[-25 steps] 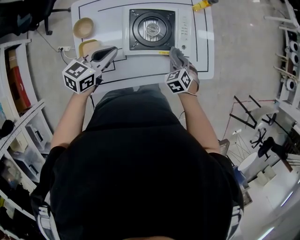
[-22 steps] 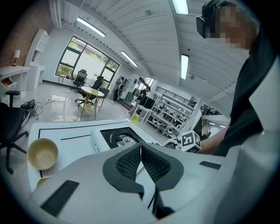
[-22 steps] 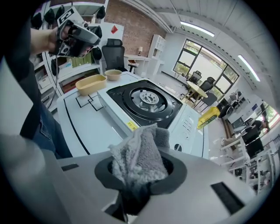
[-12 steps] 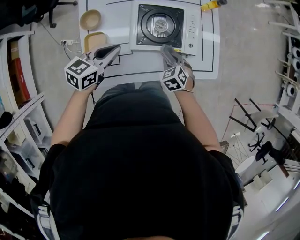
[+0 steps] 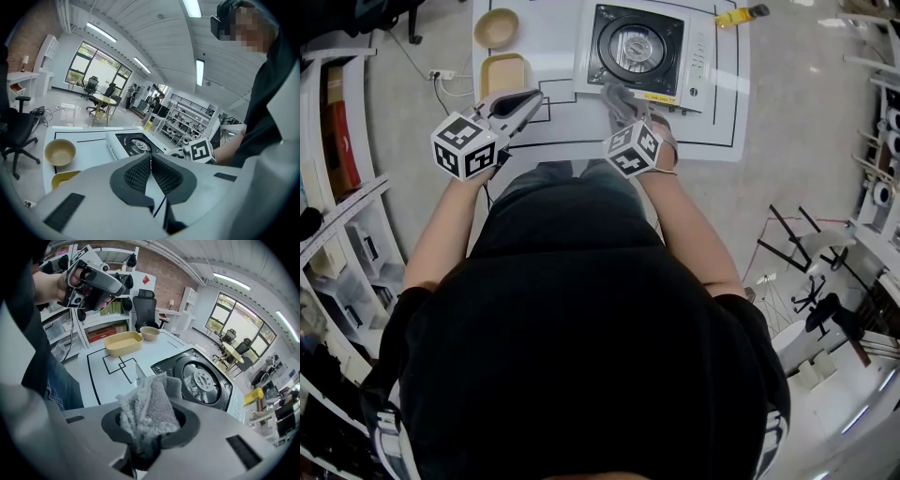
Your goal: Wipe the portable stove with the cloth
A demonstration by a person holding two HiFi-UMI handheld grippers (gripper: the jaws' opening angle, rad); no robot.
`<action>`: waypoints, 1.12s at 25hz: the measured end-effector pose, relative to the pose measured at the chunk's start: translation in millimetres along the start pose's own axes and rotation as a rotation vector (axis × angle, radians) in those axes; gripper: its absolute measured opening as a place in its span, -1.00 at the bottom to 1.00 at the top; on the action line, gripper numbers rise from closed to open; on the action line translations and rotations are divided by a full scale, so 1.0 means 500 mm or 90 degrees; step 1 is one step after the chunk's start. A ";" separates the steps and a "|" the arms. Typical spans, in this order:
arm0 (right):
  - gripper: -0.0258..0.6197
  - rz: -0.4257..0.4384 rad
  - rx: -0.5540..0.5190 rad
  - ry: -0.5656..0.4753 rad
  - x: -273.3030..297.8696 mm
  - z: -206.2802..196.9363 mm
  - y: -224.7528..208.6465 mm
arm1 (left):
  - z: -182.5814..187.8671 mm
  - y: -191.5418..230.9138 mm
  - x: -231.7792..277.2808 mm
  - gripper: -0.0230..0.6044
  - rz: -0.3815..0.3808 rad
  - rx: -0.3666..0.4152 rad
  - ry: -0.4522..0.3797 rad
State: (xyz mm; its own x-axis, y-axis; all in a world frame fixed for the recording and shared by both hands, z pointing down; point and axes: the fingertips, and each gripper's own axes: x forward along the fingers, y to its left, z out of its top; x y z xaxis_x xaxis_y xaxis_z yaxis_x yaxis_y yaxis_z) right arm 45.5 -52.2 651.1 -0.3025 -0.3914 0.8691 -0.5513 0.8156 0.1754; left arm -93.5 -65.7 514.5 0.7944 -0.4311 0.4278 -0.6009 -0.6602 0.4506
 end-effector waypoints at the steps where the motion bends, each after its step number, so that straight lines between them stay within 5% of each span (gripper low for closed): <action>1: -0.57 0.003 -0.006 -0.001 0.004 0.008 0.006 | -0.002 0.001 -0.005 -0.85 0.002 -0.001 -0.002; 19: -0.57 0.069 -0.117 -0.014 0.053 0.138 0.106 | -0.031 0.038 -0.115 -0.85 0.052 -0.031 -0.036; 23: -0.57 0.168 -0.092 -0.008 0.058 0.171 0.126 | -0.027 0.049 -0.130 -0.85 0.060 -0.035 -0.045; 28: -0.57 0.365 -0.054 0.008 0.044 0.205 0.167 | -0.021 0.062 -0.141 -0.85 0.069 -0.045 -0.054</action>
State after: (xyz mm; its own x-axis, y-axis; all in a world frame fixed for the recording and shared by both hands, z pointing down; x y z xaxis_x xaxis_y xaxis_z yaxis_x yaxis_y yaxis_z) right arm -86.9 -36.4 637.4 -0.5248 0.1282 0.8415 -0.2371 0.9275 -0.2891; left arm -169.3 -49.3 506.5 0.7278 -0.5495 0.4103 -0.6855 -0.5635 0.4611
